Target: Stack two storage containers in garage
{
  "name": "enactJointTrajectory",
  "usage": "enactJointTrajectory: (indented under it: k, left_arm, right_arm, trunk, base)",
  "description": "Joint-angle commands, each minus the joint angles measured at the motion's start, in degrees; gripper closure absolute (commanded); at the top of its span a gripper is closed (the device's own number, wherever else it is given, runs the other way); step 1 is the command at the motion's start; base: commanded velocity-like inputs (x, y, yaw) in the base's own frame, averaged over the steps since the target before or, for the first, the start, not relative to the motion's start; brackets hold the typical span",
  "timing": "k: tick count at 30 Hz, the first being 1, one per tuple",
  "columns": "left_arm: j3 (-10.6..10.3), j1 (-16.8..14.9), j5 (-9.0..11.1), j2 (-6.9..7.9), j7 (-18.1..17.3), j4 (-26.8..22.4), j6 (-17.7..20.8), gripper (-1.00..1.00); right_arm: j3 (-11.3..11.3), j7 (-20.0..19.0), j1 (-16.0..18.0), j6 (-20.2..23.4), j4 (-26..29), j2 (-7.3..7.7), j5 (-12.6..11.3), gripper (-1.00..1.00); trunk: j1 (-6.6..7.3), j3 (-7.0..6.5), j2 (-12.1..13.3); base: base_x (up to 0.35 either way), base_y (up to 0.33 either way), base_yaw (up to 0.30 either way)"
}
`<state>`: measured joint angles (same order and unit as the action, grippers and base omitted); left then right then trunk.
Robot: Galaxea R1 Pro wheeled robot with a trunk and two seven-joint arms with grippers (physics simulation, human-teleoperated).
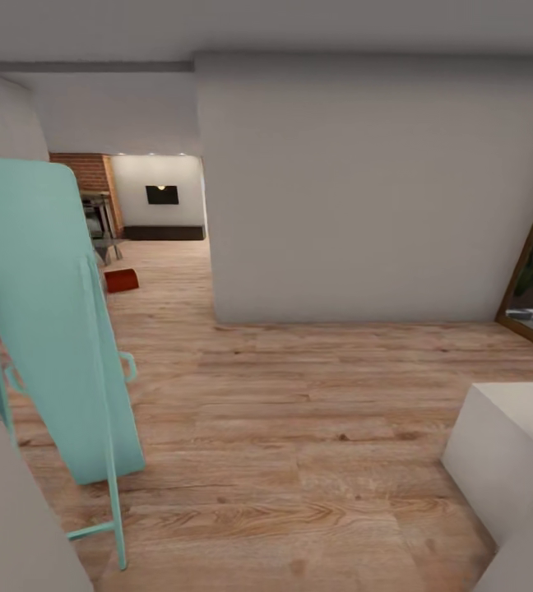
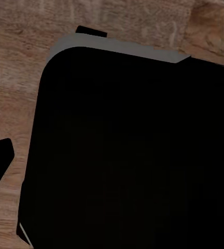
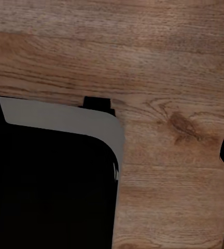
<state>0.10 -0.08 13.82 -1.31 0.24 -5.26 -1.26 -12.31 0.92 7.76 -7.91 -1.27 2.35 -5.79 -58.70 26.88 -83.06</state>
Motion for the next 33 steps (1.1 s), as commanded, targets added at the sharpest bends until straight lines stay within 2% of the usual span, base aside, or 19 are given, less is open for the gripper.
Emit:
enactJointTrajectory:
  k: [1,33]
  left_arm:
    - [-0.02,-0.01,0.33,-0.01,0.03,-0.01,-0.12,-1.0]
    - [-0.02,-0.01,0.58,-0.01,0.03,-0.02,-0.03,-1.0]
  right_arm:
    - [-0.5,0.05,0.06,-0.29,-0.14,-0.01,-0.58,-1.0]
    - [-0.41,0.05,0.06,-0.3,-0.14,-0.05,-0.54,-1.0]
  trunk:
    - [-0.03,0.05,-0.02]
    - [-0.03,0.05,-0.02]
  base:
    - [0.326,0.0,0.0]
    - [0.326,0.0,0.0]
